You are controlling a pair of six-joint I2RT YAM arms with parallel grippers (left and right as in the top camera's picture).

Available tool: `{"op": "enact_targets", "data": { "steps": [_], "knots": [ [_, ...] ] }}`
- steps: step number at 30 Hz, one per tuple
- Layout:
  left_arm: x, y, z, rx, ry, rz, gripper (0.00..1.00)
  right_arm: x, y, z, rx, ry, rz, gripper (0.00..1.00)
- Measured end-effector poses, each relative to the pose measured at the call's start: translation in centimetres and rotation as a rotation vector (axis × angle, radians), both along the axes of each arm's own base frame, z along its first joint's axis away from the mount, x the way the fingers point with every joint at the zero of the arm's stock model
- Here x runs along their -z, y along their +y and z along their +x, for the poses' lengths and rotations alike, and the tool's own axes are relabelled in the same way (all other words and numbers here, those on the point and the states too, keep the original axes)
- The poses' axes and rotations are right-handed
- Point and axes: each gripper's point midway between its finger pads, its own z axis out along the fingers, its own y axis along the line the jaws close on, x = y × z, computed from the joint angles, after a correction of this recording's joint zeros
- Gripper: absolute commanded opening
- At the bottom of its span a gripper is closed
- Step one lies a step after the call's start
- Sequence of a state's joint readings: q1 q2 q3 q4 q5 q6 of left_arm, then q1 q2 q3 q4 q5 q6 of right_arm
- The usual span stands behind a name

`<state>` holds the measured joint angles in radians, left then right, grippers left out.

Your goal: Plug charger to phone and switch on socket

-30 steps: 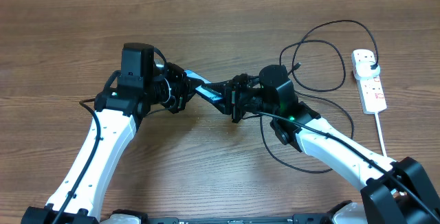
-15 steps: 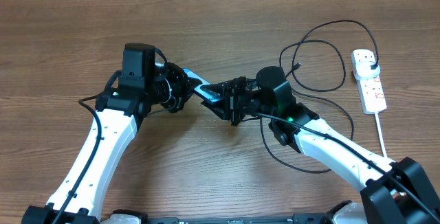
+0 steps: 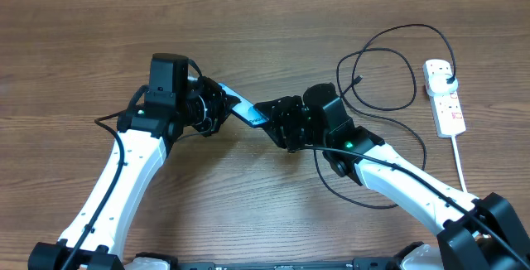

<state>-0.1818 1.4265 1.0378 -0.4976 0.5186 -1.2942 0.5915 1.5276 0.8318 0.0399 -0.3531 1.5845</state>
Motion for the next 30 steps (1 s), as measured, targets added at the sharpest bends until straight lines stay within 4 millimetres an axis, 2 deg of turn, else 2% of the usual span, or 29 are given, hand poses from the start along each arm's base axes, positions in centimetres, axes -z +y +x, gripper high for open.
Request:
{"op": "enact_targets", "data": {
  "steps": [2,6,12,17,21,24,26,29,30],
  "knots": [
    [-0.1,0.2,0.1,0.003,-0.009,0.002,0.04,0.7,-0.9,0.6,0.012,-0.056,-0.083,0.52],
    [0.4,0.7,0.7,0.003,0.002,-0.028,0.04,1.8,-2.4,1.2,0.012,-0.138,-0.221,0.56],
    [3.5,0.2,1.7,0.073,0.085,-0.146,0.04,2.7,-4.1,1.8,-0.049,-0.254,-0.389,0.56],
    [5.9,-1.6,1.8,0.188,0.133,-0.285,0.04,4.3,-7.3,2.2,-0.048,-0.218,-0.492,0.57],
    [6.3,-2.7,1.4,0.267,0.142,-0.378,0.04,5.8,-10.5,2.0,-0.036,-0.130,-0.554,0.64],
    [6.1,-3.2,0.9,0.301,0.154,-0.432,0.04,5.3,-12.0,2.3,-0.039,-0.094,-0.590,0.68],
    [5.8,-3.3,0.7,0.314,0.151,-0.450,0.04,3.8,-12.2,3.2,-0.044,-0.113,-0.596,0.72],
    [5.4,-3.5,0.5,0.330,0.152,-0.475,0.04,1.1,-12.0,4.9,-0.040,-0.175,-0.583,0.84],
    [5.3,-3.6,0.5,0.334,0.152,-0.481,0.04,0.3,-12.0,5.4,-0.036,-0.196,-0.579,0.92]
  ]
}}
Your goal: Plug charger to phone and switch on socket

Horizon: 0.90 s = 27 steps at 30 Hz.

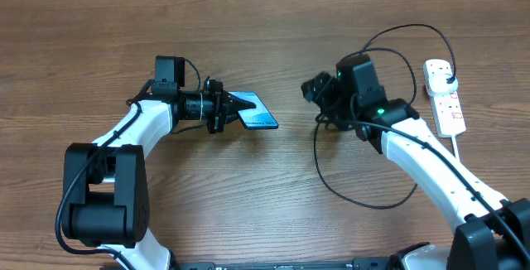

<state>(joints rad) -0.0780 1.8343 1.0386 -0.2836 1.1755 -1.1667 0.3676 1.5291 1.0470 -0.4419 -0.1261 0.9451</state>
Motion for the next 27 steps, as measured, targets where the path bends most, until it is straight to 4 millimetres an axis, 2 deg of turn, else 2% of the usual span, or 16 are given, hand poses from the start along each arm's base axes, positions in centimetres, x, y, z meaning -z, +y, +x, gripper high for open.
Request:
{"op": "enact_targets", "data": {
  "steps": [1,2,14,17,21,27],
  "knots": [
    [-0.1,-0.1,-0.1,0.004,0.001,-0.008,0.04,-0.4,0.0,0.3,-0.002,-0.012,0.003,0.98],
    [-0.3,-0.1,-0.1,0.008,0.002,-0.016,0.04,-0.7,0.0,0.5,-0.006,-0.025,0.002,1.00],
    [-0.6,-0.3,-0.4,0.021,0.003,-0.039,0.04,-0.9,-0.2,0.9,-0.003,-0.045,-0.012,1.00],
    [-0.6,-0.3,-0.4,0.021,0.003,-0.039,0.04,-0.4,-0.6,0.4,0.000,-0.014,-0.032,1.00],
    [-0.6,-0.3,-0.4,0.021,0.003,-0.039,0.04,0.0,-2.7,-0.3,0.045,0.060,-0.078,0.99],
    [-0.6,-0.2,-0.4,0.021,0.003,-0.039,0.04,-2.2,-7.7,2.7,0.178,0.084,-0.139,0.86]
  ]
}}
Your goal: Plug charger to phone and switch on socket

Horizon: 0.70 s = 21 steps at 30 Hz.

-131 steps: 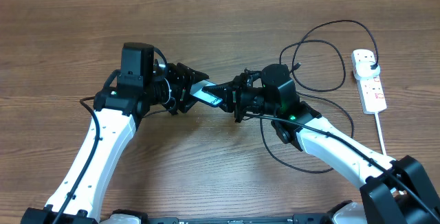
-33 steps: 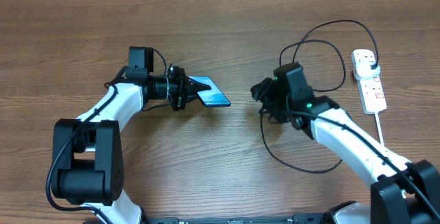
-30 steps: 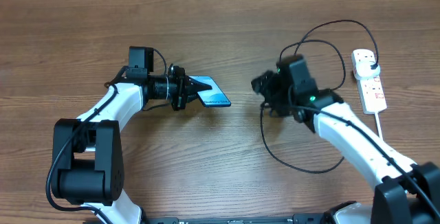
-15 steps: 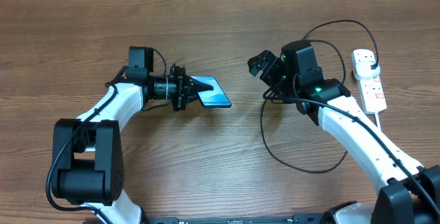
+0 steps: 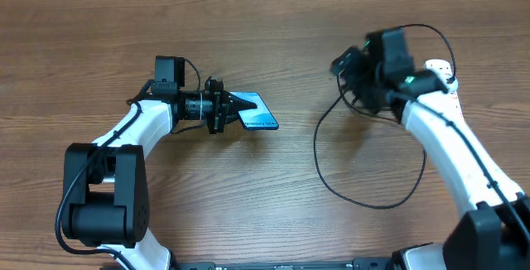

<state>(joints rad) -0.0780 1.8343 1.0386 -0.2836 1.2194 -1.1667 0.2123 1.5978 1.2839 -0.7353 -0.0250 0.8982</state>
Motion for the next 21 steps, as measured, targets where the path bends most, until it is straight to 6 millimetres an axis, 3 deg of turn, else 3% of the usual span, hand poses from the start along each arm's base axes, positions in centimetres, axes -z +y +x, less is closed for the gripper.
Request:
{"op": "enact_targets", "data": {
  "steps": [3,6,13,21],
  "knots": [
    [0.0,0.0,0.0,-0.001,0.000,0.002,0.04,0.0,-2.0,1.5,0.045,0.018,-0.033,0.82],
    [0.1,0.0,0.0,-0.002,0.000,0.003,0.04,1.7,-3.2,2.5,0.070,0.069,-0.070,0.77],
    [0.1,0.0,0.0,-0.002,-0.001,0.004,0.04,8.1,-3.5,3.0,0.077,0.215,-0.109,0.72],
    [0.1,0.0,0.0,-0.002,-0.001,0.004,0.04,10.9,-3.4,3.6,0.116,0.250,-0.095,0.62]
  ]
}}
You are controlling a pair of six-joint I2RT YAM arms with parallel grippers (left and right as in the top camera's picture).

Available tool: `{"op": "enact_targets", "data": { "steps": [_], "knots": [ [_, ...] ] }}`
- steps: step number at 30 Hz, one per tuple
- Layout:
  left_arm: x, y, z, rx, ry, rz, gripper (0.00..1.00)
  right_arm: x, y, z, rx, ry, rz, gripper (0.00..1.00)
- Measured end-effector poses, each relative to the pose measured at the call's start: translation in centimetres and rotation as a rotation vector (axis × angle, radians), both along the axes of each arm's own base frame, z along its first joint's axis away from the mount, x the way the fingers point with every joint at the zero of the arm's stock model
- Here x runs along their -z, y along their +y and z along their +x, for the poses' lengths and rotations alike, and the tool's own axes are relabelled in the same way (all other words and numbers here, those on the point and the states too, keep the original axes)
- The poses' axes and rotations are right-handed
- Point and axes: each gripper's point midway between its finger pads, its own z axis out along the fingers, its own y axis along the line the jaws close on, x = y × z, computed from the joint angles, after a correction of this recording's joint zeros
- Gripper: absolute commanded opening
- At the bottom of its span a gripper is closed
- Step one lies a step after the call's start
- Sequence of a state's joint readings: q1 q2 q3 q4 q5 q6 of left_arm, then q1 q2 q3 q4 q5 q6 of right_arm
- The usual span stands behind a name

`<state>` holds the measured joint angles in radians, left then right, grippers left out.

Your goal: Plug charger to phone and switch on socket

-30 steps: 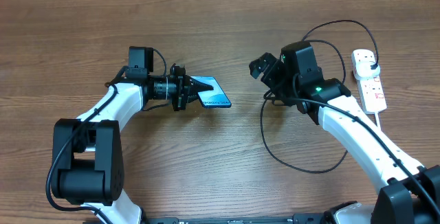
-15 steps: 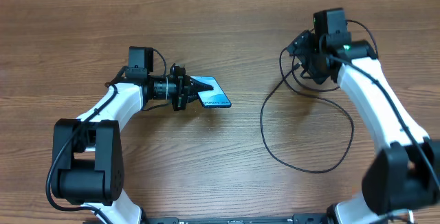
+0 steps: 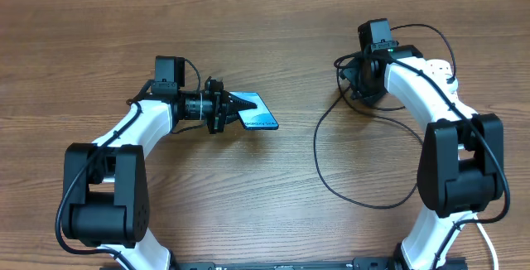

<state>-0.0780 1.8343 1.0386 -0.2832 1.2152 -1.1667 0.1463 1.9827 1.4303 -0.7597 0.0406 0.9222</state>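
Note:
The blue phone (image 3: pixel 258 113) lies left of the table's middle. My left gripper (image 3: pixel 234 109) is shut on its left edge, with the arm stretched out low from the left. The black charger cable (image 3: pixel 317 142) runs in a wide loop across the right half of the table. Its loose end lies near my right gripper (image 3: pixel 349 81), which points down over the cable's upper loop. The wrist hides the jaws, so I cannot tell whether they are open or holding the plug. The white socket strip is almost wholly hidden under my right arm (image 3: pixel 422 84).
The cable's big loop (image 3: pixel 364 205) reaches toward the front right and passes under the right arm. Bare wooden tabletop (image 3: pixel 290 38) lies between the phone and the right gripper.
My right arm has folded back, and its gripper now points down over the cable end near the socket side. The left gripper and the phone have not moved.
At first both grippers met at the phone in the middle of the table. Then the left gripper held the phone further left, and the right gripper was off to the right near the cable. It stood further right still, and is now over the cable's end.

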Motion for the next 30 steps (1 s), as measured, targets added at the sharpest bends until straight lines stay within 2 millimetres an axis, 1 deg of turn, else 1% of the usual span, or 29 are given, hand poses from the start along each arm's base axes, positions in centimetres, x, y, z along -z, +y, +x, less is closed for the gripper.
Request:
{"op": "enact_targets", "data": {
  "steps": [8,11,15,25,30],
  "knots": [
    [0.0,0.0,0.0,0.000,0.001,0.000,0.04,1.7,0.5,0.0,0.042,0.028,0.015,0.56],
    [0.0,0.0,0.0,0.000,0.000,0.000,0.04,2.8,0.8,-0.2,0.057,0.051,0.026,0.52],
    [0.0,0.0,0.0,0.000,0.000,0.000,0.05,3.6,1.3,-0.2,0.066,0.066,0.049,0.44],
    [0.0,0.0,0.0,0.000,0.000,0.000,0.04,3.8,2.4,-0.4,0.066,0.068,0.044,0.37],
    [0.0,0.0,0.0,0.000,0.000,0.000,0.04,4.0,2.0,-1.1,0.105,0.096,0.021,0.32]
  ]
}}
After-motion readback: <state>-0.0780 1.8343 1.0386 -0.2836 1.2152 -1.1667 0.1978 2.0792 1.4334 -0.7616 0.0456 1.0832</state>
